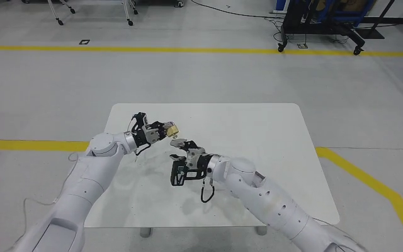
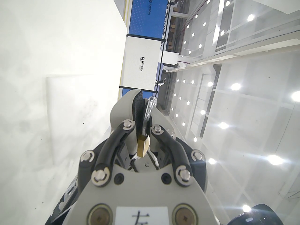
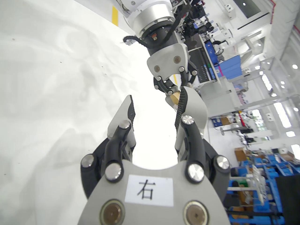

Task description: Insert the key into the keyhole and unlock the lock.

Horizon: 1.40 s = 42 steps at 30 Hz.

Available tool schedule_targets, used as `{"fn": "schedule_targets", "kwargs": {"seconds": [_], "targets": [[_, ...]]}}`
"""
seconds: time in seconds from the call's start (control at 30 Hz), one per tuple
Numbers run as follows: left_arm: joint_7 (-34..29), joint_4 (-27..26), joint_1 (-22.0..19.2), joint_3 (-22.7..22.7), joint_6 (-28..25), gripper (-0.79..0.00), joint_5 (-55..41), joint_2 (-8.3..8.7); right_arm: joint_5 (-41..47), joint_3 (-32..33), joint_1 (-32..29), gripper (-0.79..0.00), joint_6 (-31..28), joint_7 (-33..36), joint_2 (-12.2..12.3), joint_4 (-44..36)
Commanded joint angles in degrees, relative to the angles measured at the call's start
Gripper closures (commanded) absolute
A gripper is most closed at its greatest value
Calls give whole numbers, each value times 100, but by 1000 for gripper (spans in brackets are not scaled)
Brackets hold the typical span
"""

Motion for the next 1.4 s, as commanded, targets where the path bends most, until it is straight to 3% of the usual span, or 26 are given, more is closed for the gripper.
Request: {"fn": "schedule_targets", "kwargs": {"seconds": [0.0, 0.23, 0.47, 0.6, 0.73, 0.93, 1.17, 1.37], "targets": [[-51, -21, 14, -12, -4, 0, 36, -2, -551, -93, -127, -299, 580, 289, -11, -97], [-88, -49, 40, -76, 11, 0, 105, -17, -824, -259, -127, -336, 889, 637, -123, -7], [-176, -65, 68, -133, -8, 0, 163, -33, -748, -300, 24, -311, 873, 856, -243, 205], [-202, -66, 80, -168, -19, 0, 184, -43, -767, -324, 68, -212, 949, 930, -303, 321], [-235, -71, 92, -208, -25, 0, 203, -50, -807, -327, 78, -15, 1056, 1017, -354, 373], [-276, -94, 115, -253, -56, 0, 281, -57, -726, -275, 36, 0, 1264, 944, -414, 441], [-255, -216, 202, -349, -552, 0, 439, -53, 173, 45, -108, 0, 1409, 272, -450, 452], [-230, -457, 440, -564, -1340, 0, 410, -23, 1176, 501, -265, 0, 868, -537, -388, 477]]}}
